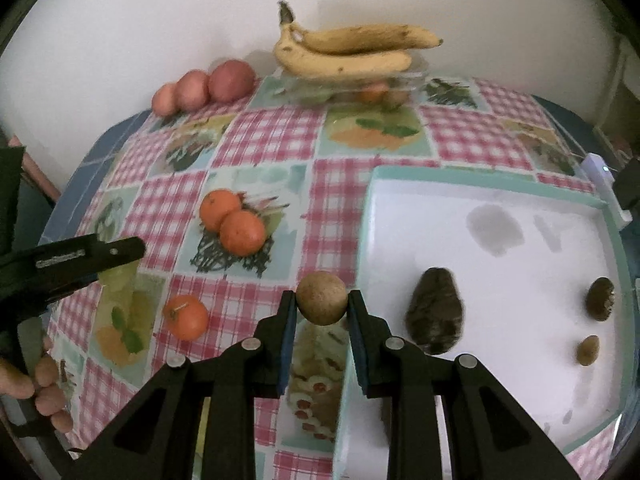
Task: Organize fruits
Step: 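Carry the mango and kiwi over the white tray and open both tools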
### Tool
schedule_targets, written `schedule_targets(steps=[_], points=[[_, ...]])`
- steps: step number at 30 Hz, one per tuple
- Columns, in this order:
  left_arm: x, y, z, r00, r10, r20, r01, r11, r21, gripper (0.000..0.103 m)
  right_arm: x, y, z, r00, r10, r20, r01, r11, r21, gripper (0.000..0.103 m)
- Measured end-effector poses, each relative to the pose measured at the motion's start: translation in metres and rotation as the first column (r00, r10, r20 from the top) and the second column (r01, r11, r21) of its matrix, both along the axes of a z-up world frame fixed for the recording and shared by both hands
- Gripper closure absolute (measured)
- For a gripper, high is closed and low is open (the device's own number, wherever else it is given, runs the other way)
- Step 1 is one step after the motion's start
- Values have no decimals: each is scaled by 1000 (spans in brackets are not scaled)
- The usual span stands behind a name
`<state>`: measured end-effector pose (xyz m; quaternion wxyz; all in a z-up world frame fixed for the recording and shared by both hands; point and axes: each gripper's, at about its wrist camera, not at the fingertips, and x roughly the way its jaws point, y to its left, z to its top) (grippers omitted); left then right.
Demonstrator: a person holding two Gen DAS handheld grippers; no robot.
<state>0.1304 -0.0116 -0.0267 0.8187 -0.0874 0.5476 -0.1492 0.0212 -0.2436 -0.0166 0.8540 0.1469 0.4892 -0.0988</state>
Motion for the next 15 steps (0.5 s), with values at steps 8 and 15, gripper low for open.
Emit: schedule_targets(steps=[8, 15], points=[[-11, -26, 23, 997, -60, 50, 62, 998, -26, 60, -20, -44, 8, 992, -126, -8, 125, 990, -57, 77], [-35, -73, 34, 978, -195, 69, 199, 979, -49, 60, -51, -102, -2, 953, -298, -62, 293, 953, -76, 77]])
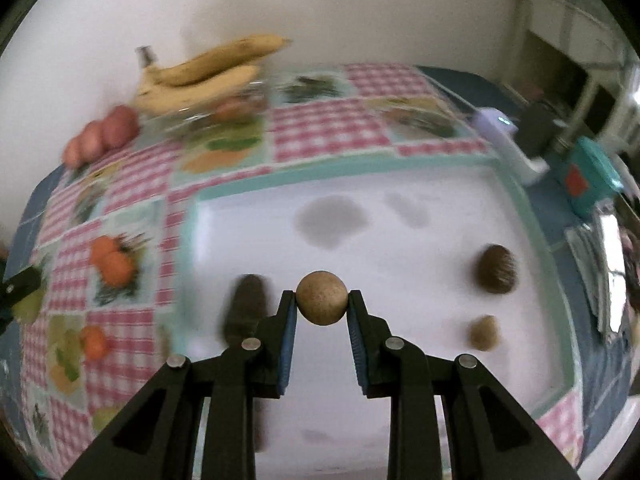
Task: Organize fruits
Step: 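Carry the mango and kiwi over the white tray and open both tools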
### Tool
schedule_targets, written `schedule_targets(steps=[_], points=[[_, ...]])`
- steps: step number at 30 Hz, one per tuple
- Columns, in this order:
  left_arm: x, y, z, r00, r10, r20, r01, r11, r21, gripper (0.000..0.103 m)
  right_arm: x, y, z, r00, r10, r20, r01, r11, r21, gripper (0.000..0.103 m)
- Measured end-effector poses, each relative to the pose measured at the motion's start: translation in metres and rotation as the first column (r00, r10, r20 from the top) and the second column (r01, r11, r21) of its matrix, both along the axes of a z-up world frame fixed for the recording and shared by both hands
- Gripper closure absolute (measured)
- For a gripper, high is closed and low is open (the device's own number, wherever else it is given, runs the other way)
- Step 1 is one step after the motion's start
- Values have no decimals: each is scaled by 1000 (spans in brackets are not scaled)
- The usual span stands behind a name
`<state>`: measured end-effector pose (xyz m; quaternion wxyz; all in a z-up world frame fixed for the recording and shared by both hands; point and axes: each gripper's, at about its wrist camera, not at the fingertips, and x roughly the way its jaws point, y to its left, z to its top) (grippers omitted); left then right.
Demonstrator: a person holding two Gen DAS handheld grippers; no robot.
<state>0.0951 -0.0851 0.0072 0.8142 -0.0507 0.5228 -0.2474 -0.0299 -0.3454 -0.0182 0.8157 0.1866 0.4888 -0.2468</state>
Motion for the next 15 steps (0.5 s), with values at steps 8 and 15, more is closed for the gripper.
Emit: schedule_targets(steps=[8, 15], points=[[-44, -67, 4, 977, -215, -8, 215, 976, -36, 60, -34, -40, 6, 995, -102, -11, 102, 995, -10, 77], [-87, -122, -10, 926, -378, -29, 377, 926, -15, 60, -58, -59, 15, 988, -157, 3, 157, 987, -13, 76]])
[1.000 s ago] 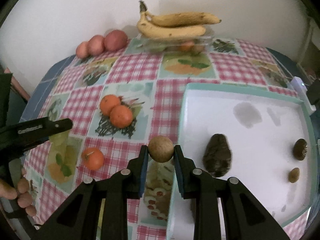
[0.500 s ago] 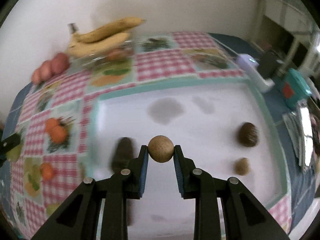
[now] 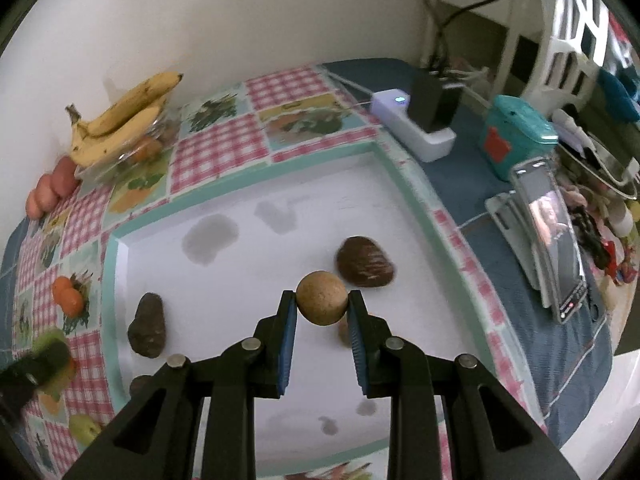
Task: Organize fruits
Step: 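Carry the mango and kiwi over the white tray and open both tools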
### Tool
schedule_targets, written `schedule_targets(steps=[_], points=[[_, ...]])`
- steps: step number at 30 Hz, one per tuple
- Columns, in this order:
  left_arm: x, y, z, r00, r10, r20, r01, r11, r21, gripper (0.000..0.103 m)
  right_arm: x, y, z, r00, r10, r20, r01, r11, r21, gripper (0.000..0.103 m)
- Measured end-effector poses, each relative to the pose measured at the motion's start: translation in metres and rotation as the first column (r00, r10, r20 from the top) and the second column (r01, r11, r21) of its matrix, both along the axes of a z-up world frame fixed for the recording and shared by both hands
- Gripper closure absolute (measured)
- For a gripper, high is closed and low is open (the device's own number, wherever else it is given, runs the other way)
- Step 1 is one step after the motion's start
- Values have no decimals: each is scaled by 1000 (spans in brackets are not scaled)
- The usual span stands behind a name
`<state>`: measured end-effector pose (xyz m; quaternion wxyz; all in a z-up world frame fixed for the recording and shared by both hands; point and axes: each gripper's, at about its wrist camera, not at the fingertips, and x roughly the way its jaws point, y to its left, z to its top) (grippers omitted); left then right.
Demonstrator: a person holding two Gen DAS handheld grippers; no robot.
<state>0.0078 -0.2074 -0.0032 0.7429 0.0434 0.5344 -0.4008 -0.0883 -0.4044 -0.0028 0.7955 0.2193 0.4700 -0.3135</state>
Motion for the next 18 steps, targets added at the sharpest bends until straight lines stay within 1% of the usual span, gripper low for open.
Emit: schedule_targets(steps=[5, 7, 10, 15, 18], points=[[-23, -26, -12, 997, -80, 6, 80, 996, 32, 60, -11, -12, -3, 999, -31, -33, 31, 999, 14, 76], [-32, -35, -19, 994, -108, 25, 106, 992, 62, 60, -14, -15, -9, 998, -40, -54, 41, 999, 25, 76], [-44, -47, -29, 989, -146, 32, 142, 984, 105, 60, -16, -20, -18, 995, -53, -85, 57, 998, 40, 76], [-57, -58, -42, 980, -196, 44, 188, 970, 155, 60, -20, -26, -29, 991, -76, -112, 82, 995, 49, 76], [-59, -59, -47, 978, -203, 44, 192, 965, 177, 59, -21, -28, -35, 987, -83, -135, 91, 995, 48, 76]])
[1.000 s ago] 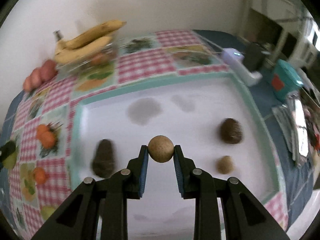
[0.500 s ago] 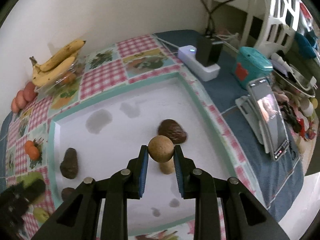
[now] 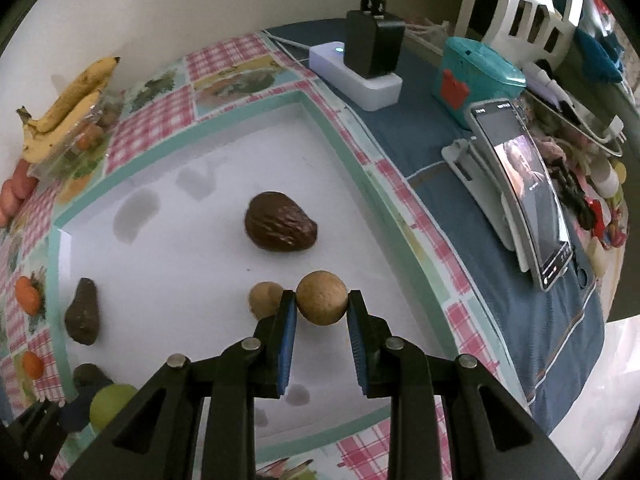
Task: Organize fruits
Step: 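Carry the mango and kiwi over the white tray and open both tools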
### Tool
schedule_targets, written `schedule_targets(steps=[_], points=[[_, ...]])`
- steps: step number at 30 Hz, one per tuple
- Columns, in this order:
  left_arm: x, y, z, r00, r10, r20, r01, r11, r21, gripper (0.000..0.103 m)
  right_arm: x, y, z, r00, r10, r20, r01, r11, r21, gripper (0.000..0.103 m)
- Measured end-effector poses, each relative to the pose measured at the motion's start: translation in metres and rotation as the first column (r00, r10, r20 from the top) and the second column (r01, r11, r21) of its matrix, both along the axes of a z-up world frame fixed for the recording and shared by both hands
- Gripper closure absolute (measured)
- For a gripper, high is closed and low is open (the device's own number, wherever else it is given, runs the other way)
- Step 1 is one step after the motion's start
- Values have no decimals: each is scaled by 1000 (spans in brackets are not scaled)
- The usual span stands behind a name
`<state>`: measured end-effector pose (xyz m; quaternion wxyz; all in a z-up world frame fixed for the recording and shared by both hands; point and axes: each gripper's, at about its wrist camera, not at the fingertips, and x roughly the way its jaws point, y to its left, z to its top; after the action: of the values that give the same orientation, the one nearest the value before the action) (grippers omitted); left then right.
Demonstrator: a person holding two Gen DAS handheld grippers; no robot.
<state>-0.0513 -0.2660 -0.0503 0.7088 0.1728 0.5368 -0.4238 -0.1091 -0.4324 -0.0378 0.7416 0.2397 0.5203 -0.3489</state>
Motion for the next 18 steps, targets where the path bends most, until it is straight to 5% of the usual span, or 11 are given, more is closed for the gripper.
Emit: schedule_targets(steps=[18], points=[[8, 2, -11, 1000, -1, -15, 1, 1000, 29, 59, 1, 0, -11, 1000, -11, -5, 11, 1000, 22, 75]])
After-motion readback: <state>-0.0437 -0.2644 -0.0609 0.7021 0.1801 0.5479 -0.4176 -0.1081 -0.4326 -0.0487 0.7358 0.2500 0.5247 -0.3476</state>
